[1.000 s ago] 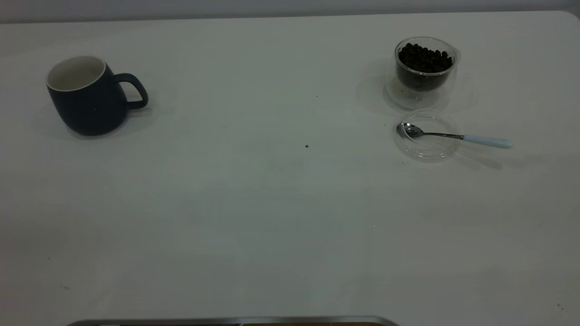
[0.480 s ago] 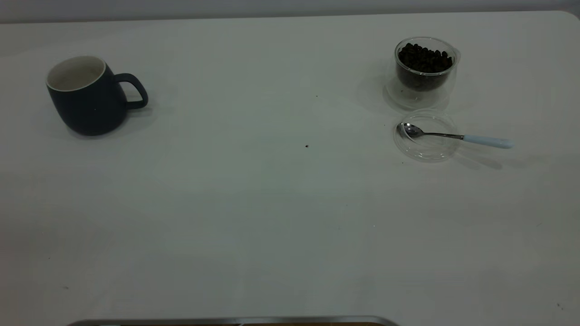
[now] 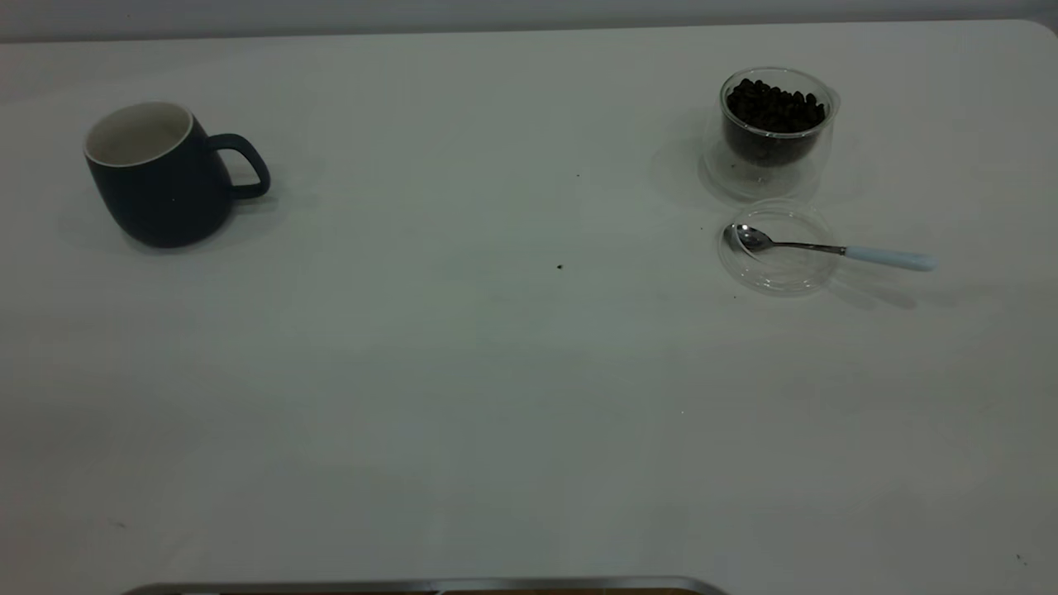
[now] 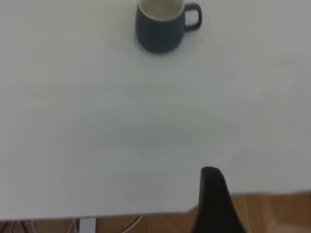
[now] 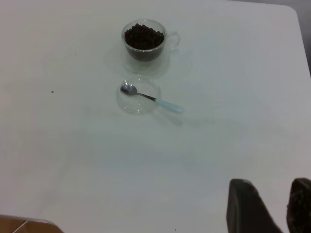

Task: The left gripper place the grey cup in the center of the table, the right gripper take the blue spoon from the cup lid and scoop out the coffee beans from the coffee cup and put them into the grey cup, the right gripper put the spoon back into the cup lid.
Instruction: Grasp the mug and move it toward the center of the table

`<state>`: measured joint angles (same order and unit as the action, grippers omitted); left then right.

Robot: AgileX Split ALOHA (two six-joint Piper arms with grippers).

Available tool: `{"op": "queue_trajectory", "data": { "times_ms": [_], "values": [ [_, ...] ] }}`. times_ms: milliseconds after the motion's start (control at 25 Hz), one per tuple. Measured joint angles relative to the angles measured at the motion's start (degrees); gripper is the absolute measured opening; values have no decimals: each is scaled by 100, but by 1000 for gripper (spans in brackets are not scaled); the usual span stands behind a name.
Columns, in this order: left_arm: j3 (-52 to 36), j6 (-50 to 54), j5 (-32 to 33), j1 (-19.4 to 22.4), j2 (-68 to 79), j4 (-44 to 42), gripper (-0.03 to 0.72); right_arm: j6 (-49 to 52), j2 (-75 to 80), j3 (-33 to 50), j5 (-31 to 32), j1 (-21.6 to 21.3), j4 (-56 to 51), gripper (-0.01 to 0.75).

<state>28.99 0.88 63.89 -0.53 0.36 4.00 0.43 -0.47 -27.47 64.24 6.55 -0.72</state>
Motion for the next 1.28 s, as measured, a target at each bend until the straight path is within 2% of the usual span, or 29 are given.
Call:
{"op": "queue_trajectory", "data": {
  "times_ms": [200,400,760,880,1080,1280],
  "values": [
    [688,298,-380,0,1265,-578,548,0,0,0,0,0,0,240],
    [1318,336,-684,0,3181,-1085,548,0,0,0,0,0,0,240],
    [1975,123,-2237,0,5948,-1746,548,0,0,0,0,0,0,240],
    [2345,-203,-2582,0,6832,-1775,548,0,0,0,0,0,0,240],
    [3145,-780,-2783,0,8173,-1775,548,0,0,0,0,0,0,240],
    [3709,-2142,-2800,0,9244,-1775,548,0,0,0,0,0,0,240]
  ]
}}
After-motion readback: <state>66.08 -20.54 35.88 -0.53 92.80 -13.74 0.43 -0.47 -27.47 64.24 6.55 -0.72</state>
